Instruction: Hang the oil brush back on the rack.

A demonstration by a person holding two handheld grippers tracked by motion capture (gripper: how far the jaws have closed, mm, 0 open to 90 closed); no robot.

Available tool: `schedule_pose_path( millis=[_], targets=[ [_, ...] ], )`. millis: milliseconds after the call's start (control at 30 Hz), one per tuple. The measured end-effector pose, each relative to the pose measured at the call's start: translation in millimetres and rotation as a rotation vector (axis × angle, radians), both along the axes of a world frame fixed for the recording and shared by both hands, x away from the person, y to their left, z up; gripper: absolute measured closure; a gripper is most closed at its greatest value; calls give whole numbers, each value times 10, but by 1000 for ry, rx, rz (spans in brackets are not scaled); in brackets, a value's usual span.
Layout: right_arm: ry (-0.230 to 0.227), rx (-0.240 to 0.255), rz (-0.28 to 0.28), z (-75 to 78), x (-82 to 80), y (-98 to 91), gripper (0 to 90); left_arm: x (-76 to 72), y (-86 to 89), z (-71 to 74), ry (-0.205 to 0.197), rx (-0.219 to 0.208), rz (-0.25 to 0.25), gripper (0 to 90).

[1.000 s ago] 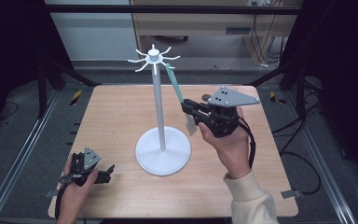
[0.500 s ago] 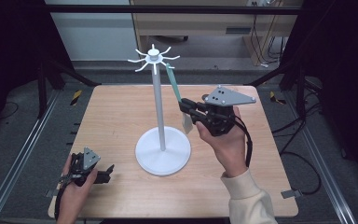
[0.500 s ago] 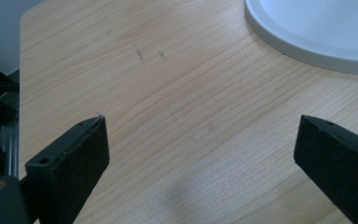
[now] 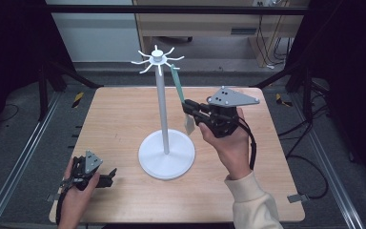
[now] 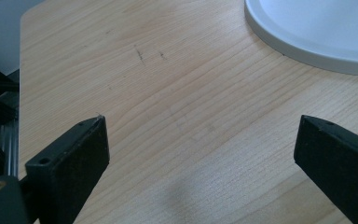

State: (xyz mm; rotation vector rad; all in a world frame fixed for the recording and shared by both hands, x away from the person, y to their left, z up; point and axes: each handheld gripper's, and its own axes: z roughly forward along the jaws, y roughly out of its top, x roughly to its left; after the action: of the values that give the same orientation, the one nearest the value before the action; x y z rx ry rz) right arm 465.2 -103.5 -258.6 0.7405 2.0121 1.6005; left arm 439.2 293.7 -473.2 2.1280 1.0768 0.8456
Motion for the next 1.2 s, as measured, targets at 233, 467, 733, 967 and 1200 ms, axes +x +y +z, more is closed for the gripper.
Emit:
schedule_pose_path(
  millis=[233, 467, 733, 967, 1200],
  targets=[
    [-2, 8, -5, -14, 20, 24, 900, -6, -12, -3, 3, 1, -7, 28],
    [-6, -9, -19, -14, 5, 21, 873, -5, -23, -3, 4, 2, -13, 28],
    [-4, -41, -70, -14, -10, -6, 816, -2, -21, 0, -1, 0, -14, 28],
    [-11, -78, -158, 1, -25, -53, 626, 1, -22, 1, 1, 0, -16, 28],
    [-4, -91, -223, -16, 5, -125, 441, 3, -24, 0, 1, -1, -17, 28]
  ],
)
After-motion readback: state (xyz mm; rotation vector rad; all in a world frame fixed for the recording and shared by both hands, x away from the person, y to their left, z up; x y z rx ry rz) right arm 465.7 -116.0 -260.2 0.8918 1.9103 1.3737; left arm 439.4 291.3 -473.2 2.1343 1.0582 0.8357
